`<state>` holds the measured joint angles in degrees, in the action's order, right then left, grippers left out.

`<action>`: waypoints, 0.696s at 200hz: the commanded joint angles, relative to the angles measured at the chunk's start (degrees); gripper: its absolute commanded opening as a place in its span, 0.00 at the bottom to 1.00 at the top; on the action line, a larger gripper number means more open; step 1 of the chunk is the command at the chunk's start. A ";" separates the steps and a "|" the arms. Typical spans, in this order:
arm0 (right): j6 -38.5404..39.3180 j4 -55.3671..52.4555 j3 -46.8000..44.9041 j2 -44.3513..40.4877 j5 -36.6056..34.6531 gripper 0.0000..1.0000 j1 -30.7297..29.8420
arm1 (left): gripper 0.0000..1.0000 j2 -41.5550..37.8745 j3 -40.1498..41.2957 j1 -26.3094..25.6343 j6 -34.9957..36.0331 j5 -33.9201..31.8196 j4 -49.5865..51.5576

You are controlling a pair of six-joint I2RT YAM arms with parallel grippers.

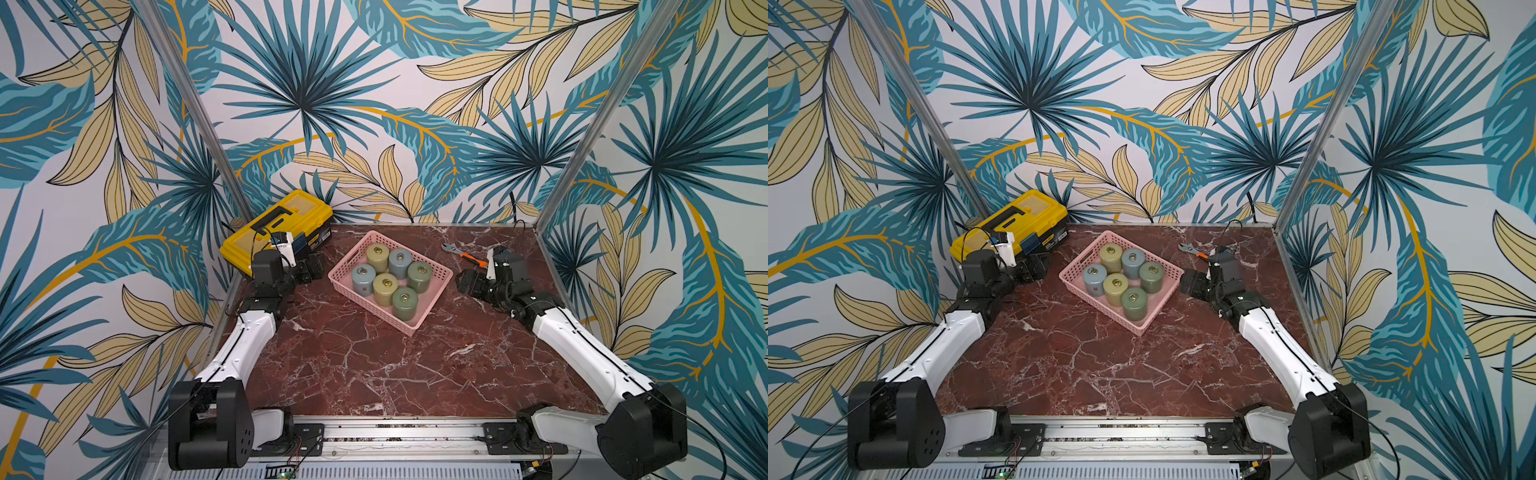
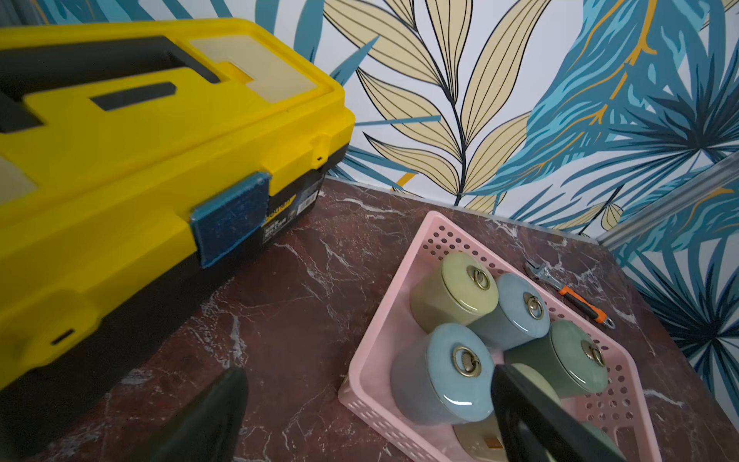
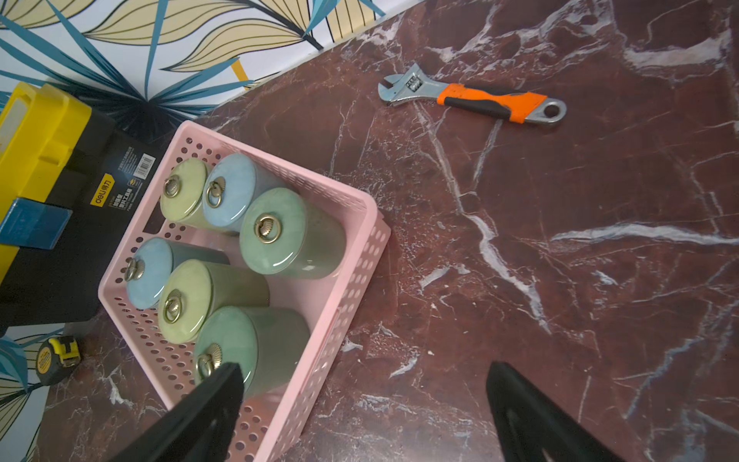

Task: Take the tea canister out of the basket
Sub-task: Adjust the basket at the center of the board.

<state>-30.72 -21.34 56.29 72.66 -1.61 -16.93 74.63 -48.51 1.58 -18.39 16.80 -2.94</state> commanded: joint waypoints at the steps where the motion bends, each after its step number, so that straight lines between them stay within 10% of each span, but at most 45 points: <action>1: -2.91 -4.25 1.99 2.26 -6.13 0.99 -2.92 | 1.00 2.27 -4.49 -1.28 1.16 1.55 3.20; 139: -9.57 -2.62 9.78 18.94 -10.96 0.83 -10.14 | 0.94 22.07 -18.24 -5.80 7.20 -2.31 6.60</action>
<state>-38.50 -24.16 64.69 89.41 -11.62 -26.46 94.76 -62.48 -3.73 -13.43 15.22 2.48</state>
